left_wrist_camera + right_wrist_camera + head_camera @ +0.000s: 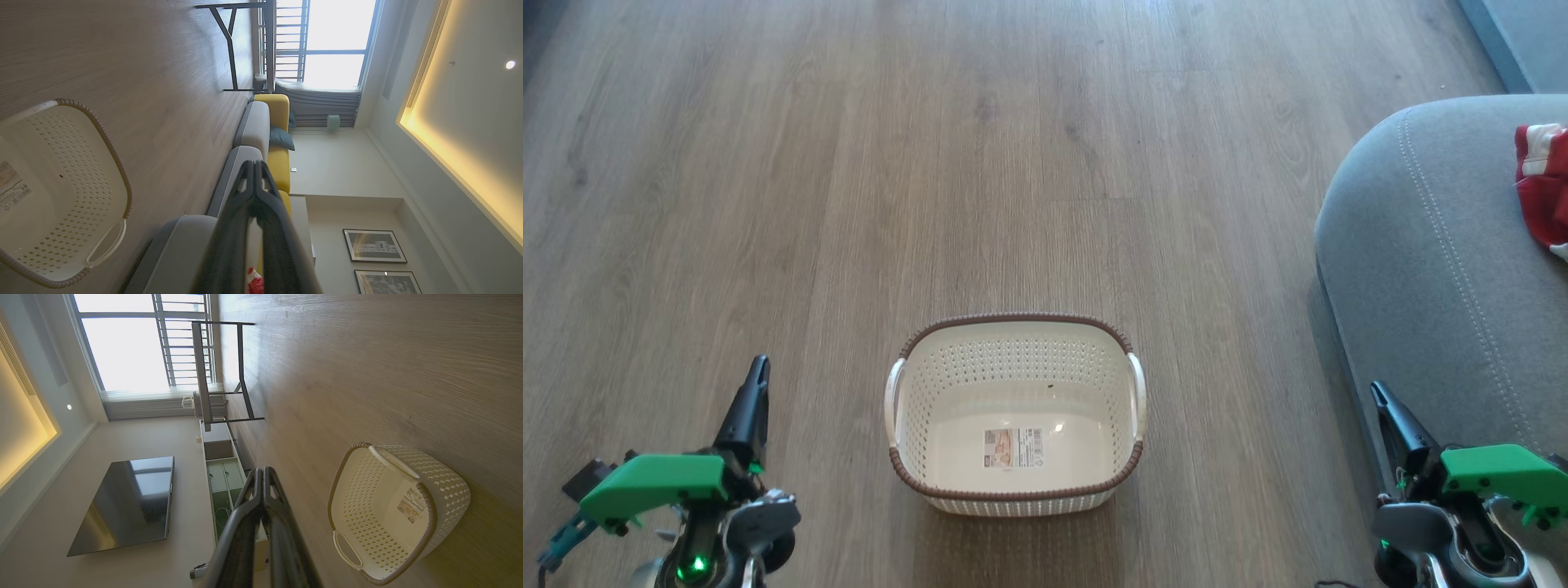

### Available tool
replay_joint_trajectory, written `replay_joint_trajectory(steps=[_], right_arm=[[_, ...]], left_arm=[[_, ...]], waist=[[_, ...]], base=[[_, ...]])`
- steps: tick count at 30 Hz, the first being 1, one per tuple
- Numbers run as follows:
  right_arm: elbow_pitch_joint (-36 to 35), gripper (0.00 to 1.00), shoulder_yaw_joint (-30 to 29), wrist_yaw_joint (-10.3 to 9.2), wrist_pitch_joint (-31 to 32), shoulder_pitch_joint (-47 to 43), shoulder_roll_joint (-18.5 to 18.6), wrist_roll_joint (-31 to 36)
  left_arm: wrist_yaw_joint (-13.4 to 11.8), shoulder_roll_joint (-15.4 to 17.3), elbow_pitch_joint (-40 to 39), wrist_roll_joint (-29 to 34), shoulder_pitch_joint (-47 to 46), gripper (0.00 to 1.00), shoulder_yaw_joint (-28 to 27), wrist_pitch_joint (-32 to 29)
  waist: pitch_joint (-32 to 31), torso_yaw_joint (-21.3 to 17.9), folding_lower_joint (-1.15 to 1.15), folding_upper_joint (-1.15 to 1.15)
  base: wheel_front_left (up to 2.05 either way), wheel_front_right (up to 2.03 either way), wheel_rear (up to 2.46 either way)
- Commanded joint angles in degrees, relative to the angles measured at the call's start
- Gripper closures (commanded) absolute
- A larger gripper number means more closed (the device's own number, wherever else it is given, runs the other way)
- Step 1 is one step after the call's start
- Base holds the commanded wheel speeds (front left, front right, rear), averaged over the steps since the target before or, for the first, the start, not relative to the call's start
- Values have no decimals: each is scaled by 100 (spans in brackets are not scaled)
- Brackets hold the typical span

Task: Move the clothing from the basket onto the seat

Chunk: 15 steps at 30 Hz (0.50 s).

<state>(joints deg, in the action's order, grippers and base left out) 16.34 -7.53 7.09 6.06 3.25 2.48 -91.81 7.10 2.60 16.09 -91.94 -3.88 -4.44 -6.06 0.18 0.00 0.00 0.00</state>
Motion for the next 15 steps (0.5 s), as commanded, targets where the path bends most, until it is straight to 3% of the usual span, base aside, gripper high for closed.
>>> replay_joint_trajectory(steps=[1,15], right_arm=[[-232,100,95,40,48,294,40,-30],[-232,100,95,40,48,294,40,-30]], left_arm=[[38,28,-204,-23,-231,100,-207,-43],[39,28,-204,-23,-231,100,-207,-43]], waist=[[0,0,0,0],[0,0,0,0]], base=[[0,0,0],[0,0,0]])
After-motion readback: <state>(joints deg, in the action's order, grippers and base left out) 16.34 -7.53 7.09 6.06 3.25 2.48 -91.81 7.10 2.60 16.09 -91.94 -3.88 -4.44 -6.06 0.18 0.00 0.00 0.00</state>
